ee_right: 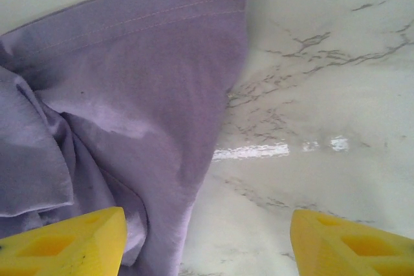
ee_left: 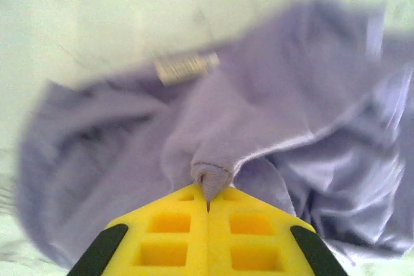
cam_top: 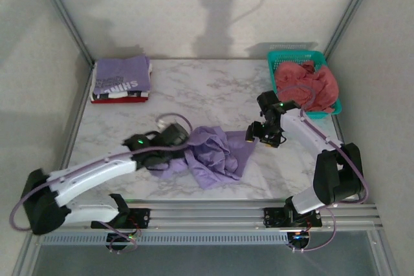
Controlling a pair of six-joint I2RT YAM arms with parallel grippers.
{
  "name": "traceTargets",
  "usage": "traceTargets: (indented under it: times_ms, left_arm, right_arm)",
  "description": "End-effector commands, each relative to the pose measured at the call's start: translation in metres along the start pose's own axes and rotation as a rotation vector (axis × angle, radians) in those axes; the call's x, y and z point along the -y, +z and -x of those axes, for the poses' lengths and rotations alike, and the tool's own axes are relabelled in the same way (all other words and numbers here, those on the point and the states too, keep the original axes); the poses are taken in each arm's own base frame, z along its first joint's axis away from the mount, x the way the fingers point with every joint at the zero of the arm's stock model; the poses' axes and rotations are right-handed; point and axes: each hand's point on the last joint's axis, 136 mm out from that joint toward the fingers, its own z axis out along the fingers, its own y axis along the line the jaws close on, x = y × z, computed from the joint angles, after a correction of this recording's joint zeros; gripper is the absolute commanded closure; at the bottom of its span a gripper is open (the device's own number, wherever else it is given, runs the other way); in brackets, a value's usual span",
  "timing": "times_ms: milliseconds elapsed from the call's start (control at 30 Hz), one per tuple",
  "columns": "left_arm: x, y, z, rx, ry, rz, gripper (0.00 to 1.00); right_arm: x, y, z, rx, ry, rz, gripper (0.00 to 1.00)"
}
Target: Fold and stack the t-shirts
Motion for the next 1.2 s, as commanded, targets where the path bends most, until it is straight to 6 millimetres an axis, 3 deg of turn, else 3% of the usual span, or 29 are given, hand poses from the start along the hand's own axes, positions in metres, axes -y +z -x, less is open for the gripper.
traceTargets:
  times_ms: [0, 100, 267, 400, 567, 633, 700, 800, 1000, 1100, 1167]
  left_arm:
    - [-0.051, -0.028, 0.034, 0.051, 0.035, 0.129, 1.00]
    - [-0.081, -0.040, 0.059, 0.077, -0.021, 0.189, 1.00]
    - [-0.088, -0.036, 0.074, 0.060, -0.060, 0.149, 1.00]
    - [-0.086, -0.034, 0.081, 0.060, -0.052, 0.147, 1.00]
    - [-0.084, -0.035, 0.087, 0.061, -0.045, 0.143, 1.00]
    - [-0.083, -0.036, 0.089, 0.069, -0.045, 0.142, 1.00]
    - [-0.081, -0.038, 0.093, 0.077, -0.042, 0.136, 1.00]
    - [-0.078, -0.048, 0.107, 0.100, -0.022, 0.140, 1.00]
    - [-0.072, -0.110, 0.161, 0.206, 0.044, 0.214, 1.00]
    - [-0.071, -0.135, 0.189, 0.271, 0.079, 0.232, 1.00]
    - [-0.072, -0.149, 0.210, 0.306, 0.100, 0.259, 1.00]
  right_arm:
    - [-0.012, 0.007, -0.001, -0.009, 0.020, 0.060, 0.31]
    - [-0.030, 0.012, 0.002, -0.010, -0.013, 0.101, 0.31]
    - [-0.059, 0.039, 0.003, -0.080, -0.068, 0.147, 0.31]
    - [-0.045, 0.063, 0.007, -0.102, -0.045, 0.047, 0.32]
    - [-0.029, 0.080, -0.003, -0.138, -0.004, -0.020, 0.35]
    - [-0.033, 0.082, -0.002, -0.128, -0.010, 0.013, 0.46]
    - [-0.039, 0.079, 0.004, -0.109, -0.028, 0.031, 0.70]
    - [-0.045, 0.059, 0.022, -0.039, -0.062, 0.033, 0.99]
    - [-0.042, -0.027, 0.063, 0.164, -0.081, 0.017, 1.00]
    - [-0.036, -0.092, 0.080, 0.307, -0.097, -0.013, 1.00]
    - [-0.029, -0.147, 0.089, 0.452, -0.094, -0.041, 1.00]
